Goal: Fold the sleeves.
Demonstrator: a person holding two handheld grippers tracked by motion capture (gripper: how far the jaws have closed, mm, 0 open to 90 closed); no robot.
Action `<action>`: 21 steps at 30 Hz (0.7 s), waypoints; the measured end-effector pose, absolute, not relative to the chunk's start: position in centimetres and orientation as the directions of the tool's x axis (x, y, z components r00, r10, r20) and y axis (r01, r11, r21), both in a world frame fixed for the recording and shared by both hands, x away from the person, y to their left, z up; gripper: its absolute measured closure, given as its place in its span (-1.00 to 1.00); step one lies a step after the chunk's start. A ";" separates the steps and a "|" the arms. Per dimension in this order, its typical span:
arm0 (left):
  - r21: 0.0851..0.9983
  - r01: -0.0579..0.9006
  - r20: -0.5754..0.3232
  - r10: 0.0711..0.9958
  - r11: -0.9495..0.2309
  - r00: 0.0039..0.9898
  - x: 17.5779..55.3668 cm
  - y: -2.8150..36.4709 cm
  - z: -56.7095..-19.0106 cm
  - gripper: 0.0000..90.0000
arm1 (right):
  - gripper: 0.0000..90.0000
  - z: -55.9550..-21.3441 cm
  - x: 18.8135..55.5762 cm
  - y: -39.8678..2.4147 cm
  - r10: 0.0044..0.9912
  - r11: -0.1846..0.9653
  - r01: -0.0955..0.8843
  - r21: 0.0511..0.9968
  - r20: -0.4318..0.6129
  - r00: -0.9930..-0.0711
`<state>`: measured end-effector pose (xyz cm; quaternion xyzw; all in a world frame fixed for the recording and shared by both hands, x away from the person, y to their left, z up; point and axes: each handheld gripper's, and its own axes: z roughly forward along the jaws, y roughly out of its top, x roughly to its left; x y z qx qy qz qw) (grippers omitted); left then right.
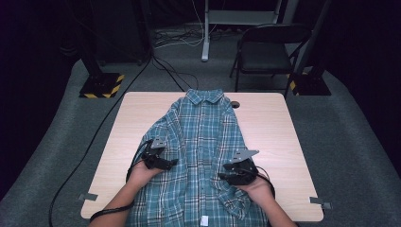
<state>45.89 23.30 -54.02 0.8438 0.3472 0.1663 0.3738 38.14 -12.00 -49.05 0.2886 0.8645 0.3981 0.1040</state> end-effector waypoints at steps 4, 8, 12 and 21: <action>0.746 0.462 0.021 0.710 -0.480 0.704 45.9 23.3 -54.0 -0.83 | 0.13 -47.8 36.8 -14.0 0.579 0.476 0.437 0.763 0.102 -0.809; 0.746 0.462 0.021 0.710 -0.479 0.703 45.9 23.3 -54.0 -0.83 | 0.13 -48.0 33.7 -14.1 0.498 0.498 0.409 0.764 0.134 -0.857; 0.746 0.462 0.021 0.711 -0.479 0.703 45.9 23.3 -54.0 -0.83 | 0.13 -49.3 31.7 -13.1 0.442 0.539 0.385 0.749 0.137 -0.887; 0.746 0.462 0.021 0.711 -0.479 0.703 45.9 23.3 -54.0 -0.83 | 0.71 -52.1 31.6 -11.5 0.423 0.639 0.380 0.668 0.107 -0.900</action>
